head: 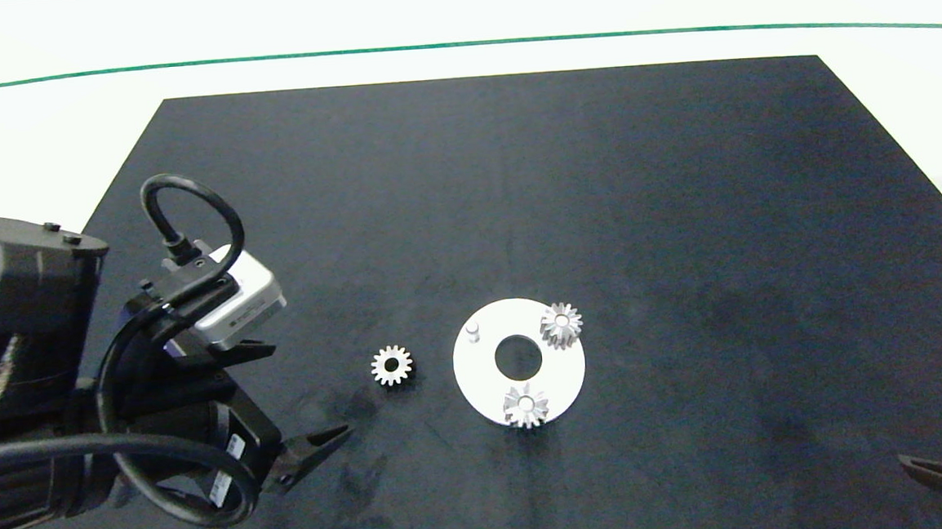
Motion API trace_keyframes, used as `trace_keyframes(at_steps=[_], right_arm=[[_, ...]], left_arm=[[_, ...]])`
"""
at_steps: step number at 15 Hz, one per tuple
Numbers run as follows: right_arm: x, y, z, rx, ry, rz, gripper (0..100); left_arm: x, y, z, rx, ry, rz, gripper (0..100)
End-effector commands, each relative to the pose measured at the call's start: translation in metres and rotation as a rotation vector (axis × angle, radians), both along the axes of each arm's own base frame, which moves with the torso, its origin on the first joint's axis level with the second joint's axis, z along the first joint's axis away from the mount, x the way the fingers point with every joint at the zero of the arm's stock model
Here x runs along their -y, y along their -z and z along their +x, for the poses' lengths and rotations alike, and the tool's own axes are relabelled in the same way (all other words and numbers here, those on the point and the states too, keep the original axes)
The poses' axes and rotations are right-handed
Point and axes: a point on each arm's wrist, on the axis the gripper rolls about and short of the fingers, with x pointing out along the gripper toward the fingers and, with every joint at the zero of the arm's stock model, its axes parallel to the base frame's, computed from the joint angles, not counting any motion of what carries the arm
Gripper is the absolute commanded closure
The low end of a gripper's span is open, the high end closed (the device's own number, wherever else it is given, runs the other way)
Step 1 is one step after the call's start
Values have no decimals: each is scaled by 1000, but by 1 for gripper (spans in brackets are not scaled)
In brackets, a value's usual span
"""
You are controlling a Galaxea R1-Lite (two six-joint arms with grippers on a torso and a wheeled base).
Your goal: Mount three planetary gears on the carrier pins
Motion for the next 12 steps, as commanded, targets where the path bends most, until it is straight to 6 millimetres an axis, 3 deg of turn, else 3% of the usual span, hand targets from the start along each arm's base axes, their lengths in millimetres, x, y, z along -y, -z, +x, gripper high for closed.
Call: trace_keyframes(at_steps=[1, 7, 12], right_arm=[[2, -4, -5, 29, -3, 9, 0], [4, -5, -9, 42, -9, 6, 0], [4, -5, -9, 40, -12, 4, 0]], left_arm=[[19, 15, 26, -39, 4, 32, 0], [35, 19, 60, -52, -25, 47, 0], [46, 41, 78, -69, -66, 96, 0]])
